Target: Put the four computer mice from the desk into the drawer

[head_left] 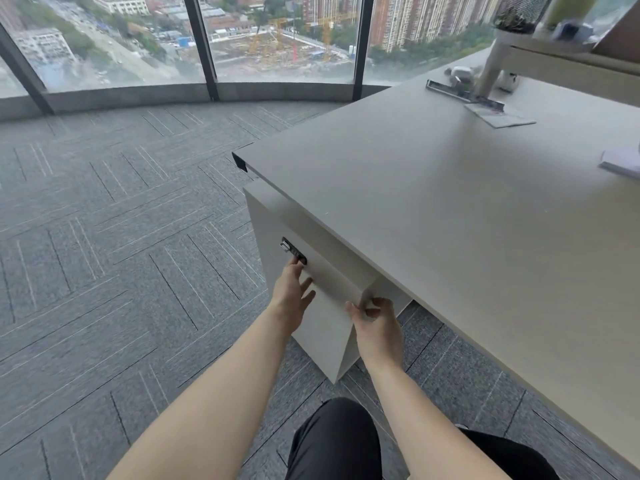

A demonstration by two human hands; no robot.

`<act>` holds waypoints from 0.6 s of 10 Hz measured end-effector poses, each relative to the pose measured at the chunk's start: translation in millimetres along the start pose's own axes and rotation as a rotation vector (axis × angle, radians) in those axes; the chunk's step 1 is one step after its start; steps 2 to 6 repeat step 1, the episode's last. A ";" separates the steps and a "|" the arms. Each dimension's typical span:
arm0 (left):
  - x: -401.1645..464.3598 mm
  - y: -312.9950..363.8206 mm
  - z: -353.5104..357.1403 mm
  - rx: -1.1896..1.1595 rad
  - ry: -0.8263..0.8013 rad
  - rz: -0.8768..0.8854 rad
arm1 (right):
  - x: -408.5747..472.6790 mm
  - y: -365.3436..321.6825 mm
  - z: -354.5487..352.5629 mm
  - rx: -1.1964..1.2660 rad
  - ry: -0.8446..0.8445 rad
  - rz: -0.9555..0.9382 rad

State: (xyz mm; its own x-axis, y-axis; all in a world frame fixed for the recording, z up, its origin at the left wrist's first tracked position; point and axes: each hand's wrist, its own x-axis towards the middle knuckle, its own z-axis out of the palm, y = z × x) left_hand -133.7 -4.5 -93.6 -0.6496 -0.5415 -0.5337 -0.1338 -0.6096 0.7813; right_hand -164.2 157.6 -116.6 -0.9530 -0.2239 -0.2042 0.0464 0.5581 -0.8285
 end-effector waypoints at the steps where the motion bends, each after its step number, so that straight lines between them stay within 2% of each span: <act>1: -14.3 -8.1 -4.3 0.044 -0.009 0.005 | -2.6 2.4 -9.7 -0.080 -0.080 0.019; 6: -14.3 -8.1 -4.3 0.044 -0.009 0.005 | -2.6 2.4 -9.7 -0.080 -0.080 0.019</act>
